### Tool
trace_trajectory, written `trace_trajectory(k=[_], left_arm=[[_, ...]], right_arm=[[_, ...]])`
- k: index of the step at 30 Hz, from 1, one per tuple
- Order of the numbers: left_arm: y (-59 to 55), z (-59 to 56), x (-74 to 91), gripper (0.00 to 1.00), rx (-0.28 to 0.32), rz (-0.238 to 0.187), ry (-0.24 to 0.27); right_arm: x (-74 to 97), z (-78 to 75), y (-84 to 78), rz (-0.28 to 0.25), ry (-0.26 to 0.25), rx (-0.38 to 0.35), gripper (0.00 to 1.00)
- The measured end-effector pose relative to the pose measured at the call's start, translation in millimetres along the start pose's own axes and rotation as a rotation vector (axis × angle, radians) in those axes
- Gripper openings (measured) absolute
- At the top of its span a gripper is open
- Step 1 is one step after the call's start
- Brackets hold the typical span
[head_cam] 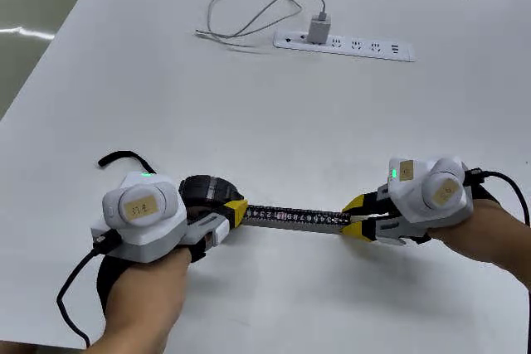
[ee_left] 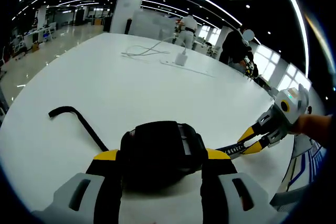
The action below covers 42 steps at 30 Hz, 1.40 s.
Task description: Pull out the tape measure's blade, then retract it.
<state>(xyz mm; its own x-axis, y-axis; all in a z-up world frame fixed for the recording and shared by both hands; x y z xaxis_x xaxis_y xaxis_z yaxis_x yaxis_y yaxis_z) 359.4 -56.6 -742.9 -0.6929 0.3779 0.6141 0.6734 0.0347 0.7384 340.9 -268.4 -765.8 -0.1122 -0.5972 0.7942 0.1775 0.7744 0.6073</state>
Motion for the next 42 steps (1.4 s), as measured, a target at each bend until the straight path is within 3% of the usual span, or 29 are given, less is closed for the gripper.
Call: trace_trajectory(k=[42], left_arm=[[0.1, 0.4, -0.2, 0.56, 0.012, 0.004, 0.0]], right_arm=[[-45.6, 2.7, 54.6, -0.082, 0.042, 0.009, 0.1]])
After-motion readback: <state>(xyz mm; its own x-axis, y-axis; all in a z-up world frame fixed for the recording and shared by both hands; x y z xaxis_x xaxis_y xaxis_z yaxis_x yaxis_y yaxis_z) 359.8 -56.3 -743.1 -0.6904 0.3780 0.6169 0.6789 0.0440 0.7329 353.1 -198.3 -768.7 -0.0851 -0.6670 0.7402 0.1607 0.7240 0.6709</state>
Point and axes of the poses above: the centre of the closed fingertips' face, and the gripper's own axes: x roughly backward along the fingers, z roughly to its left, y roughly out of its top, the point moved 3 cm from there along x, roughly backward along the fingers, and after that the axes turned 1 degree about z, right-handed, at the moved point
